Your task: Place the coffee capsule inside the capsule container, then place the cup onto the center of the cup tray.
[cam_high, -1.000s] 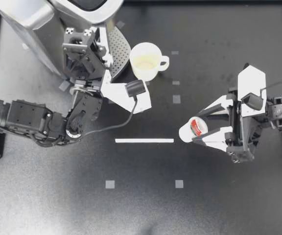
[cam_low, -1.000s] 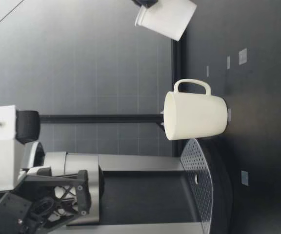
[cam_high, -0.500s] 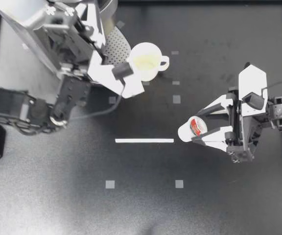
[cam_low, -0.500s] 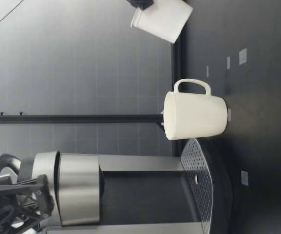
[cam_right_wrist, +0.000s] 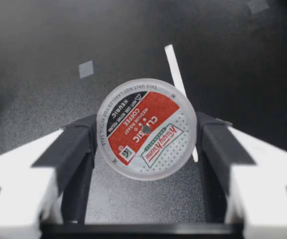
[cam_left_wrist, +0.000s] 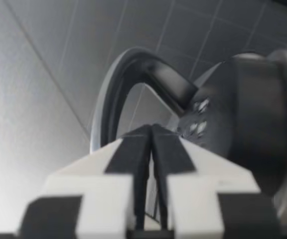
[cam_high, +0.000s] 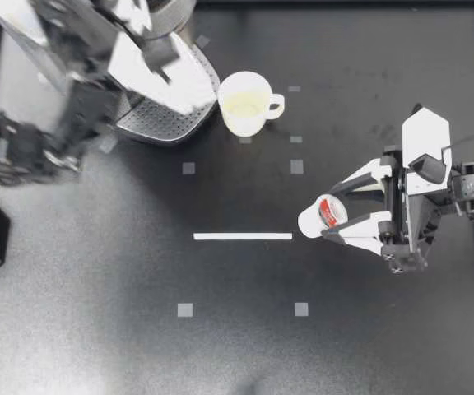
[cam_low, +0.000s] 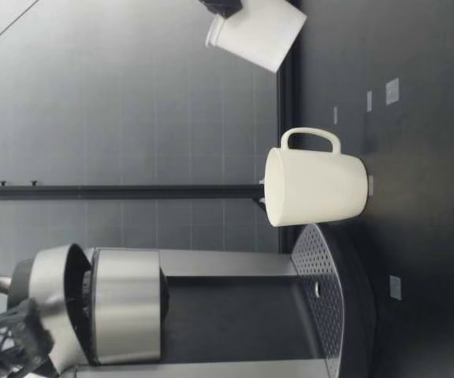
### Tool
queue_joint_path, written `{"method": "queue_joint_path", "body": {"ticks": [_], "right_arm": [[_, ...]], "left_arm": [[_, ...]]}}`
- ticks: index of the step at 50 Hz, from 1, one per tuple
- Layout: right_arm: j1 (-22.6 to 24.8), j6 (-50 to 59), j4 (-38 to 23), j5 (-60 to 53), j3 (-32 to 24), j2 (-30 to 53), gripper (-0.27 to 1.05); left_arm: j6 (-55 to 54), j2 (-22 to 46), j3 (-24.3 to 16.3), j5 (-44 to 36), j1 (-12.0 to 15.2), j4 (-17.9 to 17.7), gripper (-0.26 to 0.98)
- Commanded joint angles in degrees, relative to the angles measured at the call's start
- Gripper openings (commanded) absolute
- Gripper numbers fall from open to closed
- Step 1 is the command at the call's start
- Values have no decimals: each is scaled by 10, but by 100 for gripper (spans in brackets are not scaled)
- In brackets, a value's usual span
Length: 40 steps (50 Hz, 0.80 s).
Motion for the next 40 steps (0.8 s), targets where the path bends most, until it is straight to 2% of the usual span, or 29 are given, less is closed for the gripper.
{"method": "queue_joint_path", "body": {"ticks": [1, 12, 25, 40], "right_arm": [[-3, 0, 0, -7, -11, -8, 54], [-3, 2, 0, -11, -12, -8, 54], [-3, 3, 0, -11, -17, -7, 54], [-3, 0, 0, -17, -22, -4, 54]], "left_arm": [[-11, -34, 1, -9, 13, 3, 11], [-83, -90, 36, -74, 46, -4, 11], [-126, -129, 76, -123, 98, -10, 11], [-145, -160, 91, -149, 134, -10, 11]]}}
